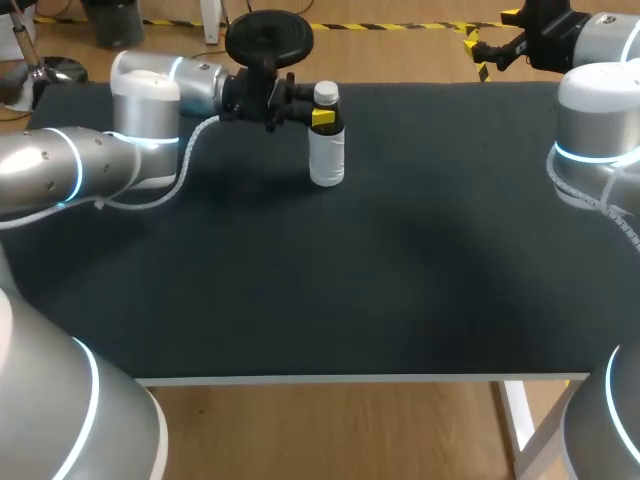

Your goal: Unscrew the bottle cap

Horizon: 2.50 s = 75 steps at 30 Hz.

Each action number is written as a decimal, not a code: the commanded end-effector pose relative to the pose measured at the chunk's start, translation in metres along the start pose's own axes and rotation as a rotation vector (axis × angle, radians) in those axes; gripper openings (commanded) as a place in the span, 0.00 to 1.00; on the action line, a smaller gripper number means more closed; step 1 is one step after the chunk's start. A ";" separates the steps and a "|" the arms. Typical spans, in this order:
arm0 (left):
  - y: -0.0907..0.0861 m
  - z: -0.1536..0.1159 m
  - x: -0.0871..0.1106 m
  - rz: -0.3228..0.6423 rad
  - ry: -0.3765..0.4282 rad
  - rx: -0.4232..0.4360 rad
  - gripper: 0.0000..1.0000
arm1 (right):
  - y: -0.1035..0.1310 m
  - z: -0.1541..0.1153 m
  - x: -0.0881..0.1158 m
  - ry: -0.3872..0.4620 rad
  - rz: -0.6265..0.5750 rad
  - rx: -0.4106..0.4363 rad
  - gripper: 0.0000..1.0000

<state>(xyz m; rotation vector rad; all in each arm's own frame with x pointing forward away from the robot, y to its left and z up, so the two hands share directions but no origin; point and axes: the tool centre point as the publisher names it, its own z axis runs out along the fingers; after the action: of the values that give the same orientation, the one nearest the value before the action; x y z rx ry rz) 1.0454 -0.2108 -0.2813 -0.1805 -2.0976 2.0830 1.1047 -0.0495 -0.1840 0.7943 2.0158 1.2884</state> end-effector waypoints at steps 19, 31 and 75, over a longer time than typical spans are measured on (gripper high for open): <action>0.001 0.001 -0.001 -0.005 0.013 -0.004 0.00 | 0.000 0.000 0.000 0.000 0.000 -0.001 1.00; 0.003 0.003 0.001 -0.003 0.020 -0.010 0.00 | 0.000 0.000 0.000 0.000 0.000 -0.001 1.00; 0.004 0.002 0.002 -0.008 0.014 -0.010 0.00 | 0.000 0.000 0.000 0.000 0.000 -0.001 1.00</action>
<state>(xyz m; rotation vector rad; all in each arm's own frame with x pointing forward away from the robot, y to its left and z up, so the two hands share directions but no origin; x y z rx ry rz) 1.0413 -0.2119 -0.2844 -0.1851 -2.1014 2.0619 1.1047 -0.0495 -0.1840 0.7943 2.0159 1.2884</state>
